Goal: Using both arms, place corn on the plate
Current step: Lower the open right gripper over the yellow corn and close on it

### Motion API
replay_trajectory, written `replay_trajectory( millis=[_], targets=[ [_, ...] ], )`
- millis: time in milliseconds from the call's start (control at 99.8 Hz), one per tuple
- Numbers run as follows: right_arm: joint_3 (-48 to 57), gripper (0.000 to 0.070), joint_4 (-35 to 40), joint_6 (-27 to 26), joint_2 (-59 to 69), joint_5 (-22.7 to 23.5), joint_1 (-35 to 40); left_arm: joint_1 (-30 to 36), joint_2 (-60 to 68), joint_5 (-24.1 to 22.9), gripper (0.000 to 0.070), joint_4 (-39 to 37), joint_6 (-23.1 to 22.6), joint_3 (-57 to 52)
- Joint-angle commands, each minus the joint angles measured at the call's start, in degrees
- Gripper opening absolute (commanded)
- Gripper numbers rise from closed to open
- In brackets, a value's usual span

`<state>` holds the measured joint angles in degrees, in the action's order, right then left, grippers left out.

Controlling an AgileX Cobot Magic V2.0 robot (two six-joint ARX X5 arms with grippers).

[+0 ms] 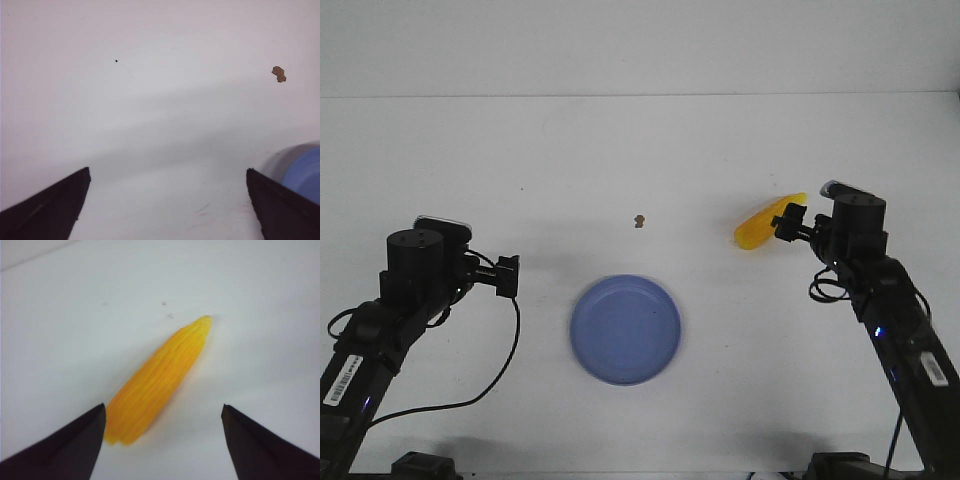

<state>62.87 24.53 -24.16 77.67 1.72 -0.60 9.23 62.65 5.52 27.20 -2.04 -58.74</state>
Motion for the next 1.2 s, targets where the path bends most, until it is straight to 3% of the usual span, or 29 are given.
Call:
replay_trajectory(
  millis=[0, 301, 1192],
  targets=[
    [2.91, 0.0492, -0.42, -2.03, 4.63, 0.42, -0.48, 0.15, 0.63, 0.35, 0.0638, -0.28, -0.09, -0.98],
    [10.25, 0.0495, -0.52, -5.25, 19.10, 6.32, -1.25, 0.15, 0.63, 0.52, 0.0638, -0.28, 0.17, -0.98],
    [11.91, 0.0495, -2.69, -7.52, 28.70, 9.94, -0.81, 0.15, 0.63, 0.52, 0.0638, -0.33, 0.15, -0.98]
  ],
)
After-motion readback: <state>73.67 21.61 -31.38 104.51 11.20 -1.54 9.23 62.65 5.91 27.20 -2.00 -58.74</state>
